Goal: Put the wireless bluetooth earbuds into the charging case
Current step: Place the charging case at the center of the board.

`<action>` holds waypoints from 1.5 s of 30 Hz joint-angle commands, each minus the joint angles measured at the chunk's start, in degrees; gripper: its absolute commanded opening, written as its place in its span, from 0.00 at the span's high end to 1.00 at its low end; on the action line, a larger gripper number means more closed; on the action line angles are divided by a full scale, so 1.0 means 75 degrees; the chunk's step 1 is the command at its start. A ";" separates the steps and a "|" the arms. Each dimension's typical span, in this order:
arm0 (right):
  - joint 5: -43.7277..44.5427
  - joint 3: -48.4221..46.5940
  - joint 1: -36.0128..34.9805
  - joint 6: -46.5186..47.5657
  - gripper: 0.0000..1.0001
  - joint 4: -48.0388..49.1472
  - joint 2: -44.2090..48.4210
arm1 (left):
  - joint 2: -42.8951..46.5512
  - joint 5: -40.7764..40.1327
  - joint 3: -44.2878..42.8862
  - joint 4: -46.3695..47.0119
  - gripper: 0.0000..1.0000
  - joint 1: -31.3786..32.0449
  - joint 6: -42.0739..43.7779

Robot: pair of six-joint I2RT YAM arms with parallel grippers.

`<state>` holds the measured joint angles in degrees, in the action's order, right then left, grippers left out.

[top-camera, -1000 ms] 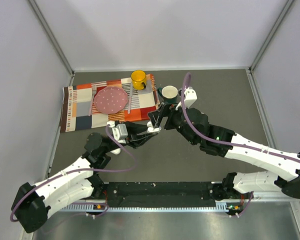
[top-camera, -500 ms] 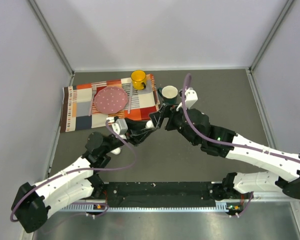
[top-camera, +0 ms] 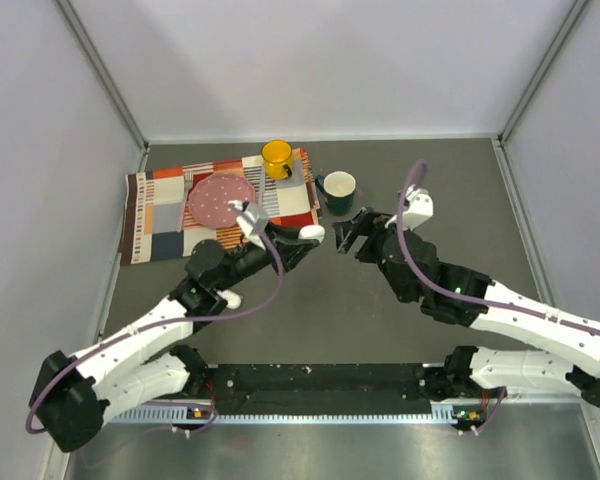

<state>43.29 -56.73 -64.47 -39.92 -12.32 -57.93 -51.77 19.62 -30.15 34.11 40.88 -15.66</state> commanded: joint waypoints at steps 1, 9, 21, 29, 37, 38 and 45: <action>0.0839 0.0216 0.0520 -0.0992 0.18 -0.0746 0.0586 | -0.0992 0.0219 -0.0866 -0.1219 1.00 -0.0399 -0.1564; 0.0228 0.0509 0.1213 -0.1638 0.19 -0.1463 0.0997 | -0.3067 0.0888 -0.1159 -0.0706 1.00 -0.0611 -0.3124; 0.0299 0.0814 0.1424 -0.1673 0.19 -0.1803 0.1618 | -0.5811 0.1123 -0.2834 -0.1816 1.00 -0.0611 -0.4486; 0.0334 0.0990 0.1471 -0.1685 0.19 -0.1908 0.1865 | -0.6374 0.0315 -0.2801 -0.2274 0.99 -0.0611 -0.4779; 0.0357 0.1013 0.1517 -0.1673 0.19 -0.1955 0.1865 | -0.7078 0.0396 -0.3011 -0.2017 0.90 -0.0611 -0.5130; 0.0346 0.1002 0.1529 -0.1662 0.19 -0.1944 0.1853 | -0.7159 0.0477 -0.3011 -0.1982 0.88 -0.0611 -0.5200; 0.0334 0.1072 0.1541 -0.1708 0.19 -0.1955 0.1841 | -0.7219 0.0455 -0.2812 -0.1934 0.74 -0.0623 -0.5178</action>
<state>45.08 -49.10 -53.43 -52.34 -27.51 -44.64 -106.48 22.92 -50.59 16.58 36.47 -53.95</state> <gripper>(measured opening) 0.814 0.334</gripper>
